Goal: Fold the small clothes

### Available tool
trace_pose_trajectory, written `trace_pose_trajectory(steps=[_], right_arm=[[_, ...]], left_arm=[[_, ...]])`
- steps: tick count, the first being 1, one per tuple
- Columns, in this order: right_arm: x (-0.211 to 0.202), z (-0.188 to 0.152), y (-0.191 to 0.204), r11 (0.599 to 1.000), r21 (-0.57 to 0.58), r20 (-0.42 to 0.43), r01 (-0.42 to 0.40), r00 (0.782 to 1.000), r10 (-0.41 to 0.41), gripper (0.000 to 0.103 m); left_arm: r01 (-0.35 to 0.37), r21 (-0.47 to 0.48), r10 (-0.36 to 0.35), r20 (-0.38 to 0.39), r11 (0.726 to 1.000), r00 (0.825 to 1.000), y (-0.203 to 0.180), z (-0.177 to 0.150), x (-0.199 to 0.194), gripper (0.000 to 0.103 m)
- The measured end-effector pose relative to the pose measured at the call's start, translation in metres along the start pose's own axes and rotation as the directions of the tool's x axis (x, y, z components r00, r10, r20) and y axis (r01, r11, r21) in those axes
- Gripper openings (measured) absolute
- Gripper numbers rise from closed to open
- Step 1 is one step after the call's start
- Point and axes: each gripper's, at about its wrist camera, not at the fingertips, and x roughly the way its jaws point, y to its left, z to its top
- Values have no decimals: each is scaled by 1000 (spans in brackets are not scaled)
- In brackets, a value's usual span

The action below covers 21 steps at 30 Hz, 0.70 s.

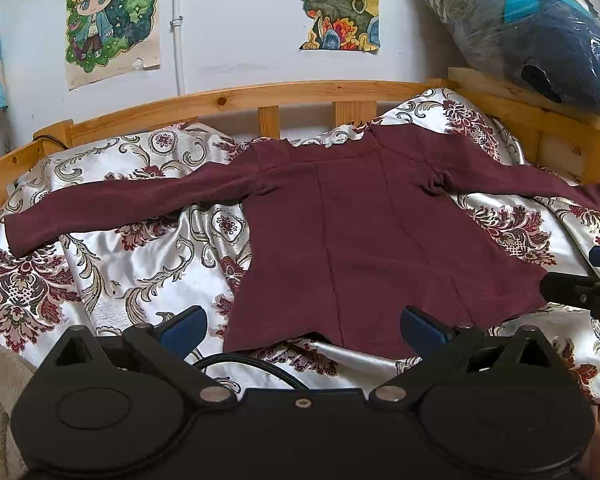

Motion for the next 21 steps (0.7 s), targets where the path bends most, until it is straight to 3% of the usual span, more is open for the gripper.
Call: trace_pose_trajectory(steps=[21], right_arm=[[-1, 0, 0, 1000, 1, 1, 1, 1000, -1, 103]], left_arm=[[0, -2, 0, -3, 1000, 1000, -2, 0, -1, 102]])
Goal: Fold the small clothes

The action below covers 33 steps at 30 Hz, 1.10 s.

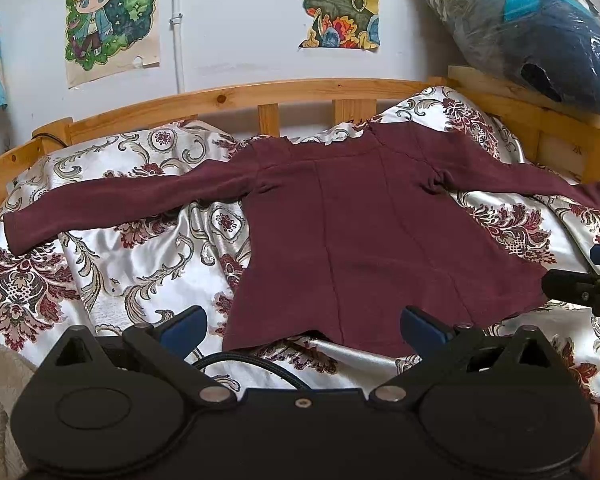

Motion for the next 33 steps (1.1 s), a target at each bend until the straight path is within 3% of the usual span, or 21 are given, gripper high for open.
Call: trace_pose_trajectory(steps=[33], right_arm=[[-1, -1, 0, 1000, 2, -1, -2, 1000, 2, 103]], left_arm=[[17, -17, -17, -3, 1000, 1000, 5, -6, 5, 102]])
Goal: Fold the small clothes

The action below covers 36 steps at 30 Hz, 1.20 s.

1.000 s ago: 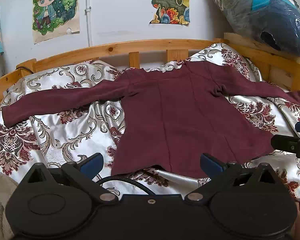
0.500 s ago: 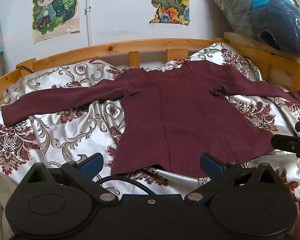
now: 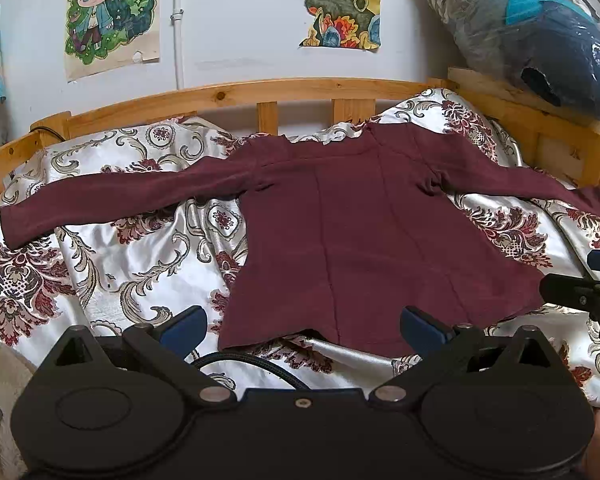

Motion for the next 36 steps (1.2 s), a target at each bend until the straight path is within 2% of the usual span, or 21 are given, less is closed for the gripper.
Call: trace_pose_trajectory(steps=[13, 18, 21, 24, 29, 33, 36], right_arm=[[2, 1, 0, 1000, -3, -15, 1, 1000, -1, 103], [15, -1, -3, 999, 16, -102, 37, 994, -35, 103], [17, -1, -2, 997, -1, -114, 75, 991, -74, 103], [21, 6, 0, 990, -25, -117, 139, 983, -141, 103], [40, 25, 3, 973, -89, -210, 212, 951, -226, 103], [56, 45, -1, 968, -116, -256, 221, 935, -244, 103], [70, 63, -7, 963, -132, -267, 234, 928, -262, 103]], left_arm=[[3, -8, -3, -8, 1000, 1000, 1, 2, 0, 102], [11, 50, -8, -60, 999, 998, -7, 10, 12, 102], [-10, 83, 17, -80, 996, 997, -11, 25, 24, 102], [15, 63, -10, -78, 998, 997, -9, 47, 35, 102], [22, 36, -19, -97, 999, 995, -13, 89, 66, 102], [5, 74, -2, -47, 997, 999, -21, 123, 89, 102], [21, 61, -20, -11, 998, 1000, -24, 142, 107, 102]])
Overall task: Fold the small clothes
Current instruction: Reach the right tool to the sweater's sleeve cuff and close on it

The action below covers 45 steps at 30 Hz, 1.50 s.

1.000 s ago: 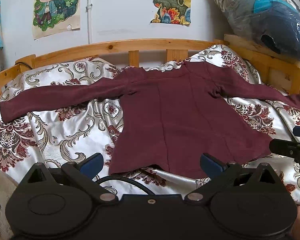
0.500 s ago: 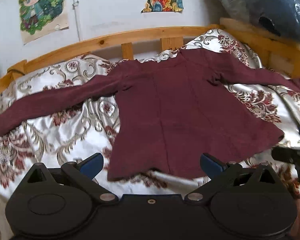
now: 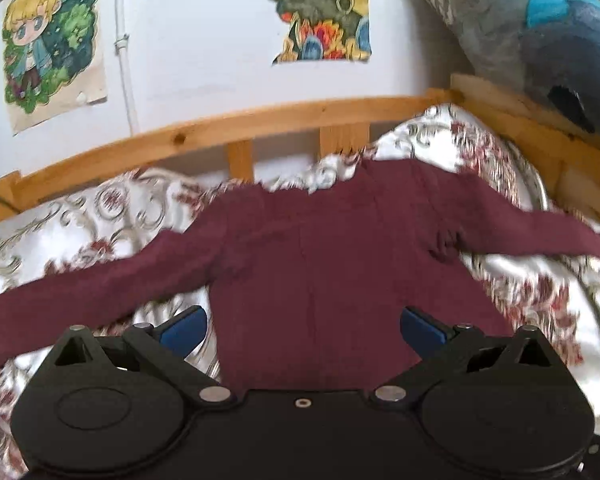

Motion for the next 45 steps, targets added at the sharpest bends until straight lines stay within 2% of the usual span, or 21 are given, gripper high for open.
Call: trace_pose_trajectory(steps=[4, 7, 8, 10, 12, 14, 18, 22, 25, 28, 30, 34, 35, 36, 37, 40, 42, 44, 45], right_arm=[[18, 22, -12, 999, 16, -9, 43, 999, -43, 103], [35, 33, -26, 997, 60, -11, 58, 998, -57, 103], [40, 35, -31, 995, 83, -14, 60, 998, -59, 103], [51, 38, -46, 989, 131, -21, 61, 998, -59, 103], [58, 37, -63, 982, 177, -8, 67, 998, -67, 103], [63, 35, -81, 970, 226, 6, 89, 996, -93, 103], [54, 18, -136, 919, 362, 54, 159, 980, -191, 103], [51, -1, -197, 830, 486, 46, 275, 940, -338, 103], [63, -10, -240, 764, 585, 40, 272, 932, -361, 103], [78, -11, -269, 695, 666, 21, 270, 925, -379, 98], [89, -9, -282, 654, 690, -12, 309, 909, -416, 98], [113, -3, -296, 613, 682, -69, 399, 870, -489, 98], [121, -3, -300, 601, 681, -91, 418, 863, -498, 94], [127, -3, -304, 590, 683, -109, 431, 859, -501, 84], [134, -3, -308, 583, 688, -124, 432, 861, -493, 79], [142, -5, -306, 581, 687, -140, 436, 864, -483, 49], [143, -5, -302, 589, 670, -142, 452, 856, -496, 20], [142, -3, -298, 594, 667, -130, 449, 856, -501, 8], [140, -2, -295, 599, 667, -119, 444, 856, -502, 7]], left_arm=[[29, -67, -26, 41, 997, 999, 3, 8, 28, 102], [34, -145, -15, 128, 989, 992, 7, -13, 52, 102], [16, -161, 5, 127, 987, 992, 7, -21, 61, 102], [-12, -156, 23, 68, 988, 997, 4, -33, 82, 102], [10, -136, -7, 26, 991, 1000, 3, -39, 96, 102], [40, -125, -38, 17, 991, 999, 3, -43, 104, 102], [90, -87, -89, 18, 992, 996, -1, -52, 113, 102], [133, -50, -133, -4, 990, 991, -12, -71, 114, 102], [158, 15, -158, -5, 987, 987, -24, -77, 114, 102], [177, 59, -177, 3, 982, 984, -31, -81, 112, 102], [190, 64, -190, -7, 980, 982, -33, -81, 111, 102], [194, 19, -194, -13, 981, 981, -29, -79, 106, 102], [196, 12, -196, -9, 981, 981, -27, -79, 104, 102], [194, 5, -194, -4, 981, 981, -25, -78, 103, 102], [191, -1, -191, 0, 982, 982, -22, -76, 101, 102], [168, -27, -168, 14, 985, 986, -14, -71, 97, 102], [154, -53, -154, 1, 987, 988, -7, -66, 96, 102], [139, -83, -141, -23, 987, 990, 1, -60, 95, 102], [140, -103, -143, -29, 985, 989, 7, -58, 93, 102]])
